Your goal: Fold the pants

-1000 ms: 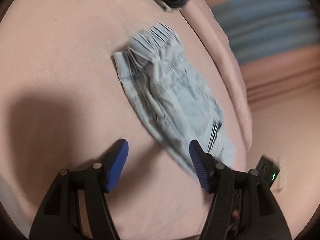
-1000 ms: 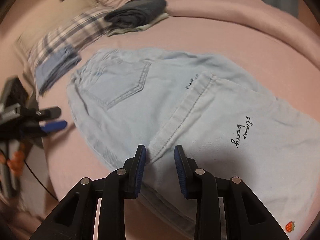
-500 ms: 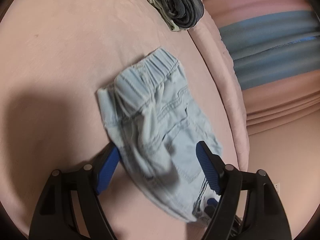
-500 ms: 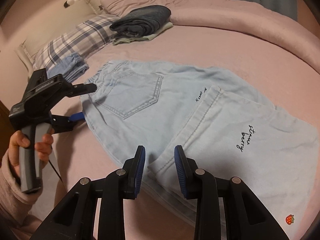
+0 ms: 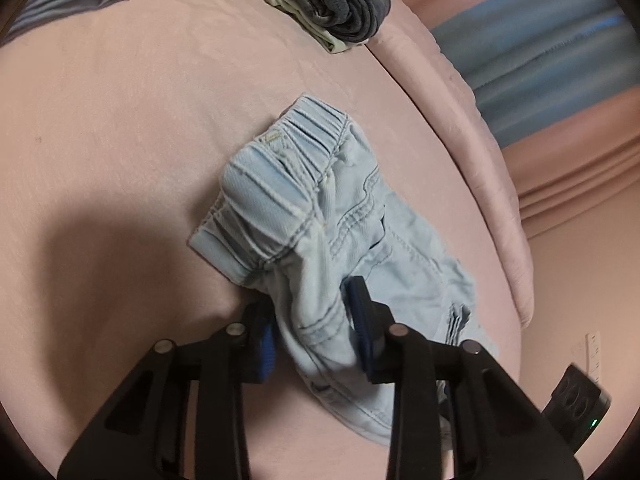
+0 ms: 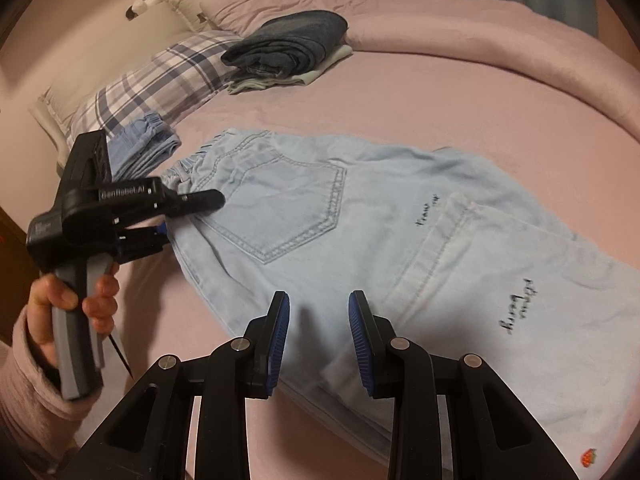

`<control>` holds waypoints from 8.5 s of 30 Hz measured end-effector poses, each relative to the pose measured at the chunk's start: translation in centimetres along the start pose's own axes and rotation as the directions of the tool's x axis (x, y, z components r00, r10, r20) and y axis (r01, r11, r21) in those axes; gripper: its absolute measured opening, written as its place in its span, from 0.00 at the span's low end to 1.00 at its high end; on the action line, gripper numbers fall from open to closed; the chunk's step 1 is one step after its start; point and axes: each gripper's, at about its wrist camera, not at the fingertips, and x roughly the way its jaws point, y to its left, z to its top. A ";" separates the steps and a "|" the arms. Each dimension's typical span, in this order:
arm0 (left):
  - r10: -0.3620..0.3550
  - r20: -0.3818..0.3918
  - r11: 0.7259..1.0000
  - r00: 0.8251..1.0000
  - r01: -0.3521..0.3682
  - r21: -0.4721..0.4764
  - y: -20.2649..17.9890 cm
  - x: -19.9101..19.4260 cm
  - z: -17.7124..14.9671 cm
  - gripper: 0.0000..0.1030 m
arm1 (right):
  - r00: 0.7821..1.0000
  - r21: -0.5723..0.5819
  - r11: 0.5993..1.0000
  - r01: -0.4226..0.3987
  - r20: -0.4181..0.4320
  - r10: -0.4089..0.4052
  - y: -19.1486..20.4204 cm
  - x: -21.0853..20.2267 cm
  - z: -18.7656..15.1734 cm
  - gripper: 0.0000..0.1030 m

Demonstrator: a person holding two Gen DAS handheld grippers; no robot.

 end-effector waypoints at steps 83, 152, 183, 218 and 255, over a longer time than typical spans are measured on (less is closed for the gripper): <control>0.110 0.131 0.899 0.985 -0.155 0.409 -6.7 -0.6 0.0 0.23 | 0.992 0.198 0.980 -0.009 -0.125 0.034 0.8 2.9 0.8 0.33; -0.006 -0.018 0.750 1.000 0.016 0.661 -10.1 -1.7 -7.3 0.83 | 0.823 0.706 0.471 -0.529 0.291 0.488 -13.0 0.6 -2.4 0.47; 0.054 -0.016 0.838 0.998 -0.037 0.544 -8.5 -1.7 -5.9 0.83 | 0.880 0.600 0.644 -0.475 0.301 0.368 -12.8 -4.4 -3.1 0.33; 0.062 -0.057 0.778 0.996 -0.012 0.628 -11.8 0.2 -6.6 0.83 | 0.880 0.689 0.565 -0.454 0.447 0.162 -16.4 -10.1 -9.1 0.32; 0.056 -0.067 0.637 0.996 0.016 0.771 -19.8 3.7 -8.7 0.83 | 0.964 0.733 0.638 -0.236 0.261 0.057 -18.2 -8.0 -9.7 0.32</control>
